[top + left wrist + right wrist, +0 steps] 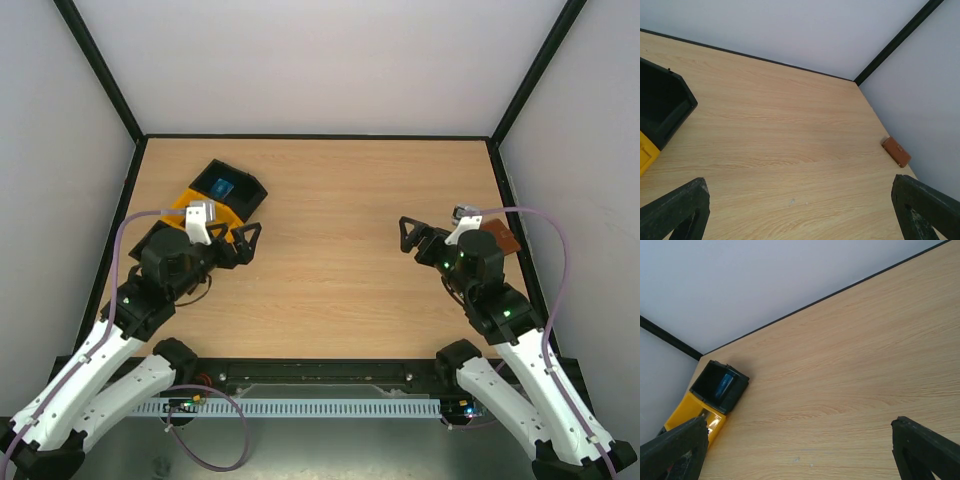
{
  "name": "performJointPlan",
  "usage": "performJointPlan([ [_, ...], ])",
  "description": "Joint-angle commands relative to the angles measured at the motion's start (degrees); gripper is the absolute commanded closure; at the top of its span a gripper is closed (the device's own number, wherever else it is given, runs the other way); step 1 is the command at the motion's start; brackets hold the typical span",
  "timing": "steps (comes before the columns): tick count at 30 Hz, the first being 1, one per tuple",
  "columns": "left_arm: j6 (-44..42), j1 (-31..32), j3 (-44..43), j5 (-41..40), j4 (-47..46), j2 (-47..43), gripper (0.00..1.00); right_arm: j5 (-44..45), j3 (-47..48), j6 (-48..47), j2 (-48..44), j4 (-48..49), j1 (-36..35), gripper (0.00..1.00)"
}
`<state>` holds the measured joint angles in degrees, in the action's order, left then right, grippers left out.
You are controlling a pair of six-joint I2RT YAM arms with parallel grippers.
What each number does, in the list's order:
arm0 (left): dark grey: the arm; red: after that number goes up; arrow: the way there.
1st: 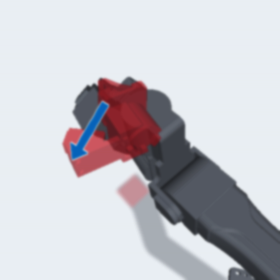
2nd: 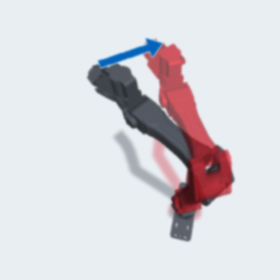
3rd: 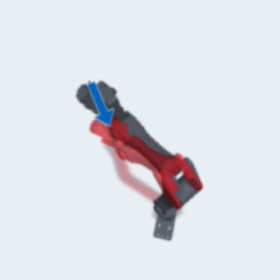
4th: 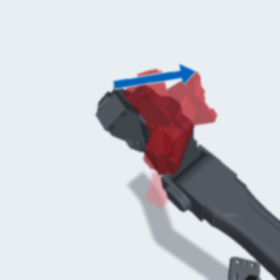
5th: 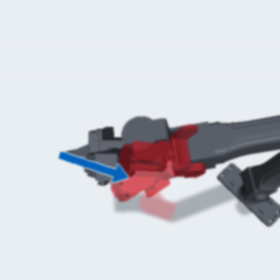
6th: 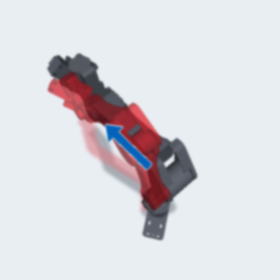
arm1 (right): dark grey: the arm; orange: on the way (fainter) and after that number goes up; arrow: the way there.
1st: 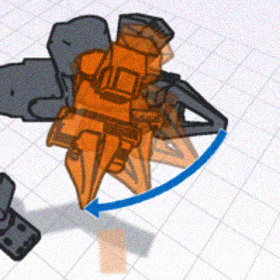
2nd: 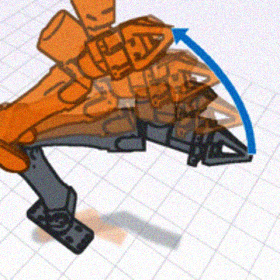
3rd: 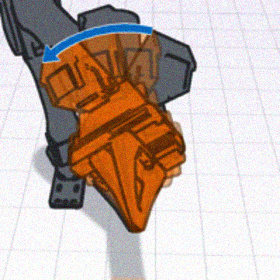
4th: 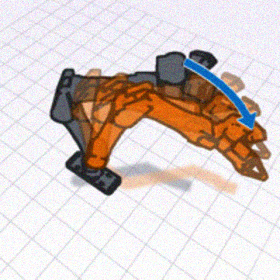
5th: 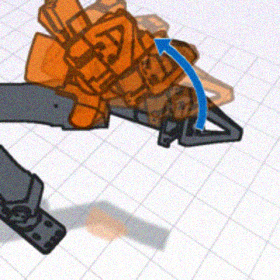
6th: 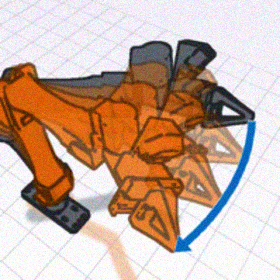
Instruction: Take the credit cards out of the card holder
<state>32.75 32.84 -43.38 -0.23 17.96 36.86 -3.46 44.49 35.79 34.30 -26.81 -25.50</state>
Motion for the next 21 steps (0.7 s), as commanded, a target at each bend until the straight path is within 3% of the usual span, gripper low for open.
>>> performJointPlan([
  [1, -3.0, 0.3, -1.3, -0.3, -0.4, -1.7, 0.0, 1.9, -0.9, 0.3, -0.5, 0.0, 0.3, 0.02],
  [5, -6.2, 0.3, -2.3, -0.7, 1.3, -1.1, 0.0, 4.5, 0.1, 0.3, 0.5, 1.9, 0.3, 0.02],
  [12, -10.9, 0.3, 0.0, 1.4, 2.8, -0.5, 0.0, 23.4, 1.0, -0.7, 4.8, 4.9, 0.3, 0.02],
  [21, -12.4, 0.3, 3.1, -2.8, 2.4, -2.4, 0.0, 48.7, 10.6, -7.2, 27.4, 0.1, 0.3, 0.02],
])
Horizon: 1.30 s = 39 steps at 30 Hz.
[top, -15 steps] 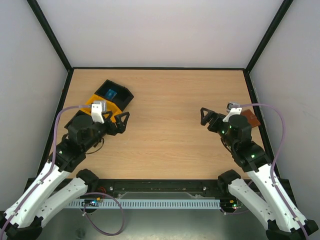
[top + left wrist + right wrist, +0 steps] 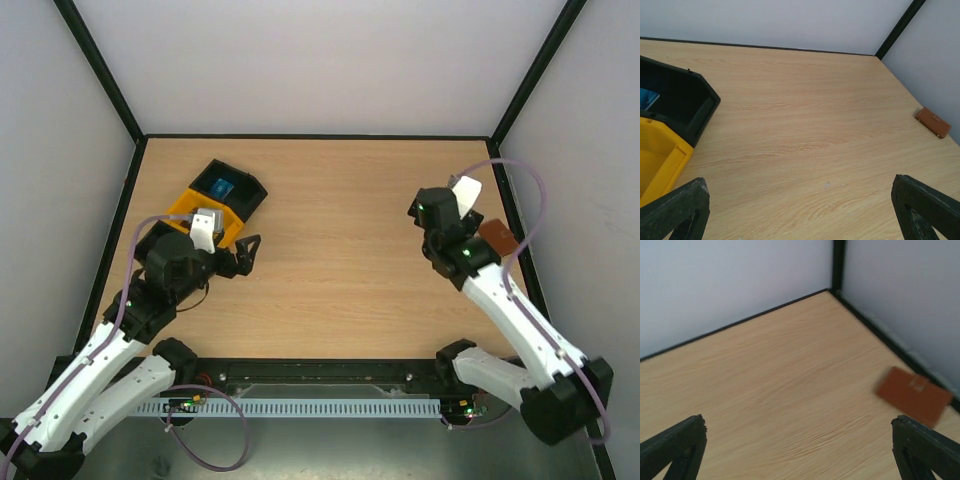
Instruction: Take the credit cards out of the card holder
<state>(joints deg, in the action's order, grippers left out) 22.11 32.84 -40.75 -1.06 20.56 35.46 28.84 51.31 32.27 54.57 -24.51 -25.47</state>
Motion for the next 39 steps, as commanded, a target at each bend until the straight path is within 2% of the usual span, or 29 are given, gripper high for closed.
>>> performJointPlan([
  [1, -1.8, 0.3, 0.7, -2.1, -0.1, -1.4, 0.0, 19.3, 4.6, -4.2, 9.8, -2.7, 0.5, 0.03],
  [3, -2.0, 0.3, 1.0, -2.3, 0.1, -2.0, 0.0, 22.9, 6.8, -5.3, 15.7, -3.8, 1.7, 0.02],
  [5, -2.1, 0.3, 1.1, -2.3, 0.3, -2.6, 0.0, 21.7, 8.2, -6.1, 19.9, -3.8, 4.6, 0.01],
  [13, -2.8, 0.3, 1.4, -2.5, 0.0, -3.6, 0.0, 23.9, 12.1, -5.8, 32.5, -2.9, 10.9, 0.19],
  [16, -2.9, 0.3, 1.4, -2.5, 0.1, -3.7, 0.0, 25.5, 14.2, -4.8, 37.9, -3.2, 13.2, 0.28],
  [20, -3.0, 0.3, 1.4, -2.9, 0.3, -3.9, 0.0, 22.7, 17.3, -4.3, 44.8, -2.7, 17.6, 0.35],
  [25, -3.1, 0.3, 1.4, -3.2, 0.6, -4.2, 0.0, 18.8, 21.3, -2.8, 53.4, -3.6, 22.9, 0.37],
  [31, -3.5, 0.3, 1.9, -3.4, 0.0, -4.2, 0.0, 18.9, 25.9, -1.6, 59.9, -4.8, 26.5, 0.38],
  [37, -3.7, 0.3, 2.0, -3.4, -0.2, -3.7, 0.0, 15.6, 25.1, -0.7, 61.1, -3.6, 30.4, 0.42],
  [39, -3.9, 0.2, 2.0, -3.6, -0.3, -3.4, 0.0, 12.3, 23.7, -1.5, 60.6, -0.5, 30.7, 0.42],
])
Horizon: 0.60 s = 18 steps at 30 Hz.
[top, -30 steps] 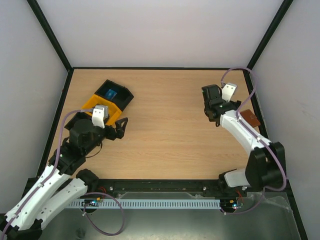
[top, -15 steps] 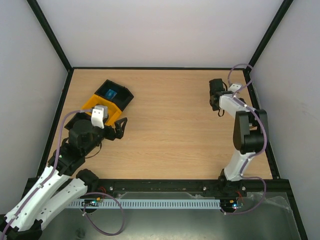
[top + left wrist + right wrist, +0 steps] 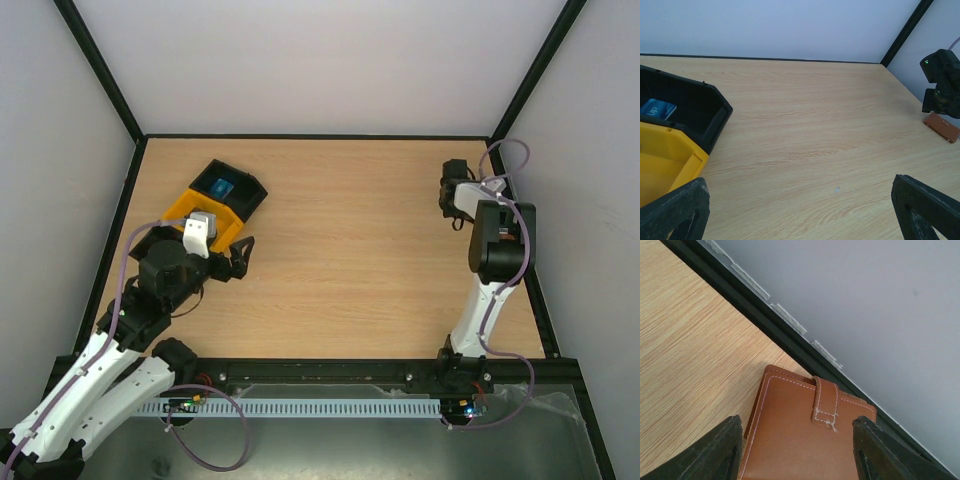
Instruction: Take the credit cards out of the card holder
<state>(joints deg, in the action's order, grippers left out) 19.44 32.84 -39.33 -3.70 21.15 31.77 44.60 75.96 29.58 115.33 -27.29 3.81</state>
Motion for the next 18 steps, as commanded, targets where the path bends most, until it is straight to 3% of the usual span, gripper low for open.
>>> performJointPlan([
  [1, -1.3, 0.2, 0.5, -1.1, -1.0, 0.4, 0.0, -4.6, -1.2, 1.0, -0.1, 3.1, 1.5, 0.42],
  [12, -1.0, -0.2, 0.6, -1.5, -0.8, 0.2, 0.0, -7.1, 2.6, 3.7, 5.1, 1.9, 2.7, 0.38],
  [18, -1.0, -0.3, 0.6, -1.7, -0.7, 0.1, 0.0, -6.3, -0.4, 6.4, 4.5, 2.6, 3.1, 0.42],
])
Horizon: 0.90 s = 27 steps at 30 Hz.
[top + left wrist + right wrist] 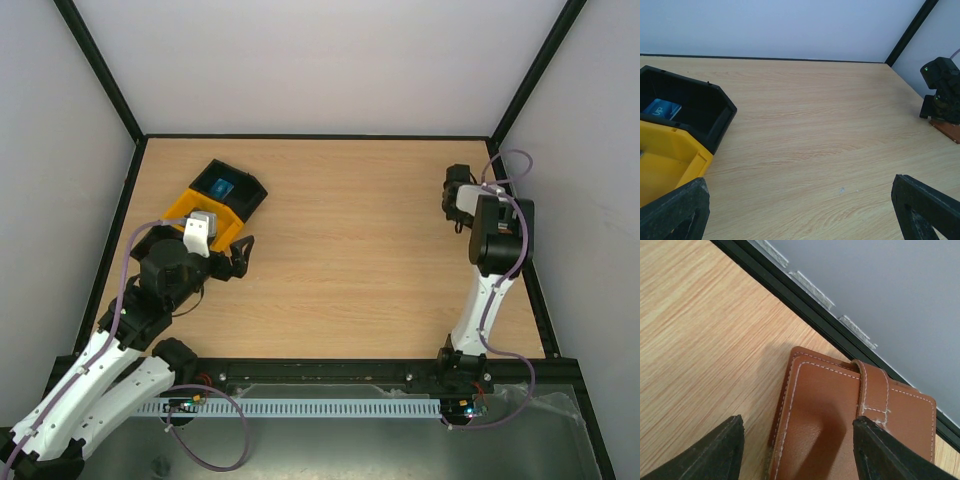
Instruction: Take the credit cards out of the card holder
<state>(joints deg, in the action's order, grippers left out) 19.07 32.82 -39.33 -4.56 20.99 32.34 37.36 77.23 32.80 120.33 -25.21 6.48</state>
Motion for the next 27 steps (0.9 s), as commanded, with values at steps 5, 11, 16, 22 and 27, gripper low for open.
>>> performJointPlan([
  [5, -0.8, -0.2, 0.5, -0.9, -0.5, -0.4, 0.0, 0.9, -4.8, 5.0, -1.2, 2.4, 0.5, 0.5],
  [11, -0.8, -0.2, 0.6, -0.7, -0.7, -0.7, 0.0, -1.5, -5.6, 3.9, -1.9, 3.4, 0.4, 0.65],
  [16, -0.8, -0.3, 0.6, -0.8, -0.6, -0.7, 0.0, -5.2, -6.3, 3.9, -3.0, 4.0, 0.4, 0.81],
  [22, -0.9, -0.4, 0.6, -0.7, -0.7, -0.3, 0.0, -8.4, -10.1, 2.0, -6.1, 6.9, -0.9, 0.97],
  [27, -0.9, -0.3, 0.7, -0.7, -0.4, -0.6, 0.0, -9.2, -10.9, 0.8, -8.1, 6.6, -2.9, 0.98],
])
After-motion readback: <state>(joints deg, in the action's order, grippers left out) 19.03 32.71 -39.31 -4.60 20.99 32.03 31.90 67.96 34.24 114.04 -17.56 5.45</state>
